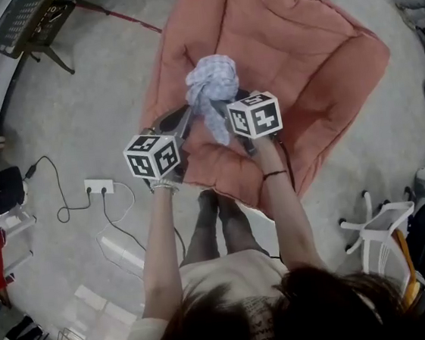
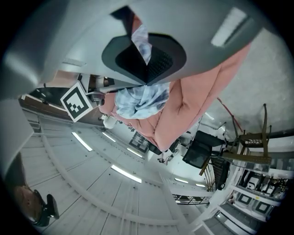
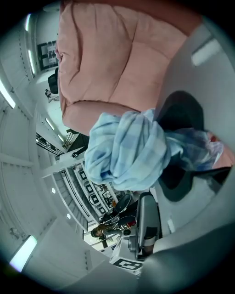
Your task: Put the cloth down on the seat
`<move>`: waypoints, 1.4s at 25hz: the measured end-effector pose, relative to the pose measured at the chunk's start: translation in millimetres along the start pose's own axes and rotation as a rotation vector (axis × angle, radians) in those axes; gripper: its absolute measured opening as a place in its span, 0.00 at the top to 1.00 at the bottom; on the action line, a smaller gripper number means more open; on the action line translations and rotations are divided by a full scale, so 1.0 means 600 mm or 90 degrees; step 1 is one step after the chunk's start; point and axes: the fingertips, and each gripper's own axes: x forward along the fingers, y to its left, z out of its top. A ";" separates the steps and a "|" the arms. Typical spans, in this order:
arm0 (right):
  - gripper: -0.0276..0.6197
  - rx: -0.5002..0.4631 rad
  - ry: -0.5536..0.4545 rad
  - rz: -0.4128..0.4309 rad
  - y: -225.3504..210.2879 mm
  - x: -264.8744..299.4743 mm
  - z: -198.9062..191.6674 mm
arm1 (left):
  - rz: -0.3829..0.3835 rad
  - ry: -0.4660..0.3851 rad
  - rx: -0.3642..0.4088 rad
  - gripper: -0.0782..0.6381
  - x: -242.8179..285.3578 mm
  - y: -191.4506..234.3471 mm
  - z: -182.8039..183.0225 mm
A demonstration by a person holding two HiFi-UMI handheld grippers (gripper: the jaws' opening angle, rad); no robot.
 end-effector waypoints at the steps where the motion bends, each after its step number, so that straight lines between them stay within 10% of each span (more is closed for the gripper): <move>1: 0.65 -0.001 0.008 0.001 -0.005 0.010 -0.004 | 0.000 0.007 -0.005 0.90 0.007 0.004 -0.006; 35: 0.64 0.070 0.168 -0.034 -0.116 0.197 -0.101 | 0.004 0.124 -0.094 0.90 0.119 0.095 -0.125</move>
